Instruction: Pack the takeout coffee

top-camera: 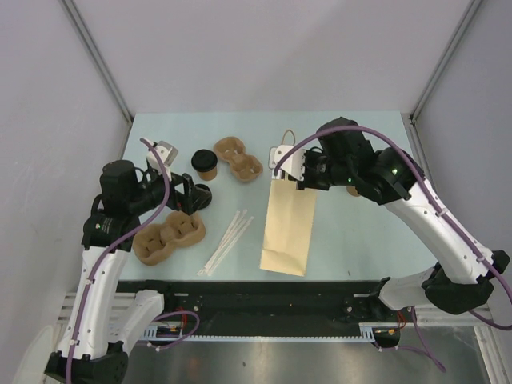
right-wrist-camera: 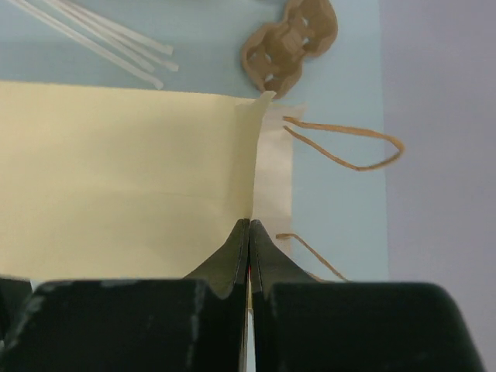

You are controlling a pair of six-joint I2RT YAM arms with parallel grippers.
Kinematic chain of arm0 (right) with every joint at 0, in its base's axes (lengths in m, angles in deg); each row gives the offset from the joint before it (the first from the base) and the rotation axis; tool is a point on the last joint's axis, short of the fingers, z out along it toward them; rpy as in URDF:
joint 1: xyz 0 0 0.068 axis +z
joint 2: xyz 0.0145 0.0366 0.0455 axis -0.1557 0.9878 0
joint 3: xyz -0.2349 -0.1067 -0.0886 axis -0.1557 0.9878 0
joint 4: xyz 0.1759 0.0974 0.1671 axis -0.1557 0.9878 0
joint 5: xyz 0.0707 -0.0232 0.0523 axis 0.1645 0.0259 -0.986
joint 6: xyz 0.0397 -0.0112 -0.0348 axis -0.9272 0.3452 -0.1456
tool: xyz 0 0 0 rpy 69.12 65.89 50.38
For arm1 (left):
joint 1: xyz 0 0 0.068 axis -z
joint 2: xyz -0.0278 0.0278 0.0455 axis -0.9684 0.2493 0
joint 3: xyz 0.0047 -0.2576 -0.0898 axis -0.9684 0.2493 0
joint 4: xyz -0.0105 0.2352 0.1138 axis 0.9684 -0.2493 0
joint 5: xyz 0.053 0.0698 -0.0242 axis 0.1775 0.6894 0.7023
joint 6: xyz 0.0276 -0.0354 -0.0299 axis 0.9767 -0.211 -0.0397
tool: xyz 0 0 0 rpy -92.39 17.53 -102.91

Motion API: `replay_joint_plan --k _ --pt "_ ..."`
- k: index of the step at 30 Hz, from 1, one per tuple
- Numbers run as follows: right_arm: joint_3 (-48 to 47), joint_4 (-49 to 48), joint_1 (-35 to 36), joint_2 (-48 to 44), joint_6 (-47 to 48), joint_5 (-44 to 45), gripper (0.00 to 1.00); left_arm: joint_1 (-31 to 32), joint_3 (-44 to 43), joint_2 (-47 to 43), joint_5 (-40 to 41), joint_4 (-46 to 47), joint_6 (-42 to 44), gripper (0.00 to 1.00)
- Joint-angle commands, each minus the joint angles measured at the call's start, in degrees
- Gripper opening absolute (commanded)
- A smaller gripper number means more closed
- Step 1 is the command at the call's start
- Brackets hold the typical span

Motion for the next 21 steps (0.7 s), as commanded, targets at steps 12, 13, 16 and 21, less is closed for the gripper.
replay_joint_plan --k 12,13,16,21 --pt "7.3 -4.7 7.7 -5.5 9.2 17.8 0.0 -0.6 -0.5 0.6 2.0 2.5 -1.8 0.99" --pt "8.8 -4.6 8.7 -6.7 9.1 18.4 0.0 -0.6 -0.2 0.5 2.0 2.5 -1.8 1.0" --pt "15.8 -4.7 12.4 -8.2 8.8 19.5 0.0 -0.7 0.4 0.7 2.0 2.7 -1.9 0.99" --pt "18.2 -1.5 14.7 -7.1 4.9 16.9 0.0 -0.7 0.3 0.5 2.0 2.5 -1.6 1.0"
